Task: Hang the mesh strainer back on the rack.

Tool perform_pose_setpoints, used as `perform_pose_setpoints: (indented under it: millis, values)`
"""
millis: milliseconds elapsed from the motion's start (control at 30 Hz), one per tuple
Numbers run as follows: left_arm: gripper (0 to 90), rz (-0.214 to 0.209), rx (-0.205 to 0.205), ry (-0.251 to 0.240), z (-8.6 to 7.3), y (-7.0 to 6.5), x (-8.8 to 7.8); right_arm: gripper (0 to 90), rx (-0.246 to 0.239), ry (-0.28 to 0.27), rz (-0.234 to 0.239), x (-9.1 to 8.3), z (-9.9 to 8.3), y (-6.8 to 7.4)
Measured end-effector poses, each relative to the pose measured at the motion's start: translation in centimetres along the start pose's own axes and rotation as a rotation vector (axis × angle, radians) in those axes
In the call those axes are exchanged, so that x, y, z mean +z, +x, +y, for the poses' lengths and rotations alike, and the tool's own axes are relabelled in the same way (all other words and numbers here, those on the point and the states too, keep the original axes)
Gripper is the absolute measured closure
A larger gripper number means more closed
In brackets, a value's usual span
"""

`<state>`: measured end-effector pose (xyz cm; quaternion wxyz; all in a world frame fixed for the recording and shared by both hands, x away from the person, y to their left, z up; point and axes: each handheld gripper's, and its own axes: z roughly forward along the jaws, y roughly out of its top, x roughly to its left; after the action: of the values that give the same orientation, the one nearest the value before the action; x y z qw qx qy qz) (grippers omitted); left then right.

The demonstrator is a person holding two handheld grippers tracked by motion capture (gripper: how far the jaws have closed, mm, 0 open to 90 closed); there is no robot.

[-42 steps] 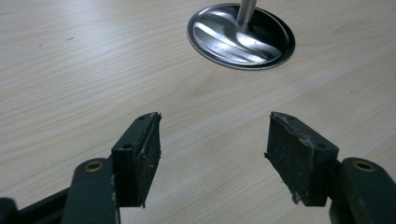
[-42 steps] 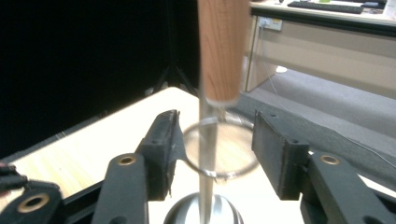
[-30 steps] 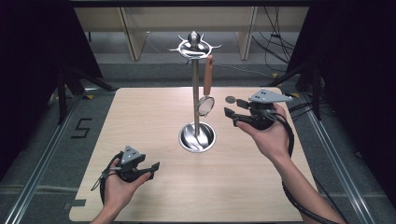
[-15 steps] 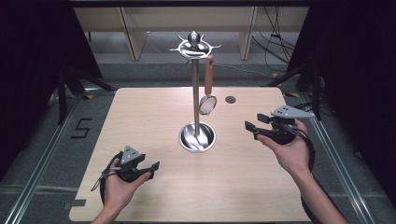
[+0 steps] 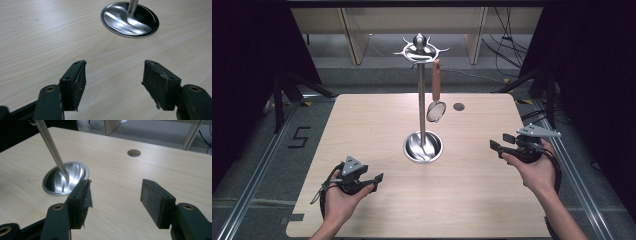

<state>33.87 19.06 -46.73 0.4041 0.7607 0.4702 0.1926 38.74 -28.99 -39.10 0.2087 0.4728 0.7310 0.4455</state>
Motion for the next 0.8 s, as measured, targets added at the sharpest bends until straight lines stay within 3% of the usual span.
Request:
perform_pose_setpoints:
  millis: [167, 233, 300, 367, 400, 533, 667, 800]
  values:
    - [34.4, -0.001, -0.023, -0.012, 0.0, -0.2, 0.1, 41.8, 0.016, 0.023, -0.020, 0.0, -1.1, -0.9]
    - [34.4, -0.003, -0.016, -0.003, 0.0, -0.2, 0.0, 41.7, 0.019, 0.017, -0.016, 0.1, -1.7, -1.4]
    - [34.2, -0.001, -0.018, -0.004, 0.0, -0.2, 0.0, 41.7, 0.034, 0.048, -0.033, 0.0, -2.3, -1.7]
    - [34.2, -0.005, -0.021, -0.009, -0.1, 0.0, 0.0, 41.6, 0.018, 0.058, -0.043, 0.0, -3.1, -2.6]
    - [34.1, -0.003, -0.012, 0.001, 0.0, 0.1, 0.0, 41.6, 0.043, 0.059, -0.042, 0.1, -3.4, -2.6]
    - [34.1, 0.001, -0.013, 0.001, -0.1, 0.1, 0.0, 41.7, 0.017, 0.072, -0.043, 0.1, -4.2, -3.3]
    - [34.0, -0.005, -0.018, -0.008, 0.0, 0.0, 0.0, 42.0, 0.052, 0.100, -0.072, 0.1, -5.2, -3.5]
    - [34.1, 0.000, -0.013, 0.000, -0.1, 0.1, 0.0, 42.5, 0.054, 0.116, -0.096, 0.3, -6.3, -4.4]
